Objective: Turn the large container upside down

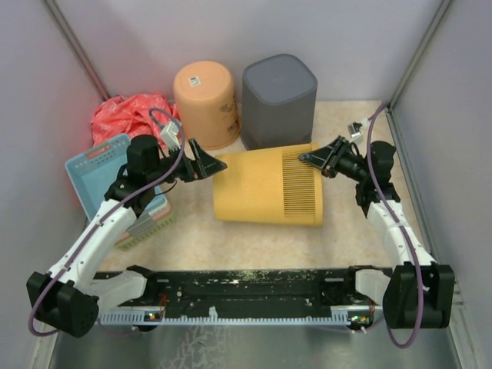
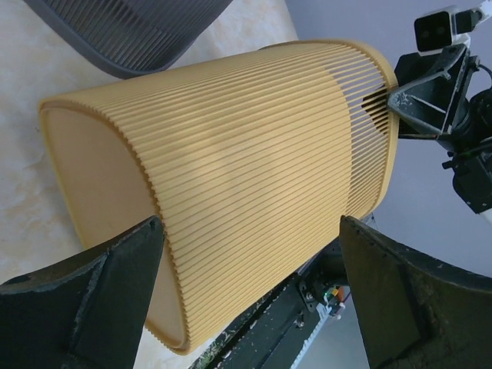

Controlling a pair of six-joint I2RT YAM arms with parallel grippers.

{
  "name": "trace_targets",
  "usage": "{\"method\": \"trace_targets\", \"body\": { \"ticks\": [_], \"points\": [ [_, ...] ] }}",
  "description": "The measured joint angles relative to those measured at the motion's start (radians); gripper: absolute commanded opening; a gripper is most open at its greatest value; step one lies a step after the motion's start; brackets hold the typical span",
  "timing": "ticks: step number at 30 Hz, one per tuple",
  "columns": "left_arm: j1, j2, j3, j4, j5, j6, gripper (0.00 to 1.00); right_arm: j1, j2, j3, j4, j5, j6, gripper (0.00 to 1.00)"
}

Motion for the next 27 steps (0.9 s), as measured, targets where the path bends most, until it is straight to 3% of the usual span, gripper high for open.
{"method": "trace_targets", "body": {
  "ticks": [11, 23, 27],
  "points": [
    [0.0, 0.001, -0.019, -0.105, -0.018, 0.026, 1.0, 0.0, 0.056, 0.23, -0.476, 0.12, -0.455, 0.57],
    [0.0, 0.121, -0.073, -0.005, 0.132, 0.007, 1.0, 0.0, -0.03, 0.251, -0.765, 0.314, -0.685, 0.57],
    [0.001, 0.13, -0.073, 0.017, 0.151, 0.001, 1.0, 0.0, -0.08, 0.249, -0.795, 0.341, -0.691, 0.43]
  ]
}}
